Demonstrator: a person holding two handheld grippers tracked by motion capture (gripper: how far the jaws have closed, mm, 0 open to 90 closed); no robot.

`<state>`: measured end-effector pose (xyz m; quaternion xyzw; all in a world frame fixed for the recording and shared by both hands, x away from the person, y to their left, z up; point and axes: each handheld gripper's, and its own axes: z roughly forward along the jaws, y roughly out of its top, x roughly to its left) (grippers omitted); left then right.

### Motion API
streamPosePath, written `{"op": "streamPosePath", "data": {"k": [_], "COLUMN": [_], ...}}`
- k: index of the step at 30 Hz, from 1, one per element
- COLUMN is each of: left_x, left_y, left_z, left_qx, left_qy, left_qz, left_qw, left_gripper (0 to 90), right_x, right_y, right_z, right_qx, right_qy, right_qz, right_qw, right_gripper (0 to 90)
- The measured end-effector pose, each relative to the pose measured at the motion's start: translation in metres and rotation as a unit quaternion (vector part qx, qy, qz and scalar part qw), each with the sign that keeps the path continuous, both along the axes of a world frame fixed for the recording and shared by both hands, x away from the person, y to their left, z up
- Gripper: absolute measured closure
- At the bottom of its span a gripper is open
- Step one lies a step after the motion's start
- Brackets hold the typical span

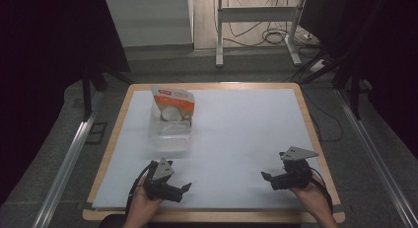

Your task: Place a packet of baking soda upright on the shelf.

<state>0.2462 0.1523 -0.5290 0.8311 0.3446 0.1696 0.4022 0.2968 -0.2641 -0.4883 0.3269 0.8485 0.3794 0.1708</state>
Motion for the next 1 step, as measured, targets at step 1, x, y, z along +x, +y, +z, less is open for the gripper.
{"op": "streamPosePath", "data": {"k": [1], "left_x": [0.0001], "left_y": [-0.0001], "left_z": [0.0], "left_qx": [0.0], "left_qy": [0.0], "left_qz": [0.0], "left_qw": [1.0], "left_gripper": [0.6], "right_x": [0.0003], "right_y": [0.0], "right_z": [-0.0003], "right_qx": [0.003], "right_qy": [0.001], "right_qz": [-0.002], "right_qw": [1.0], "right_gripper": [2.1]}}
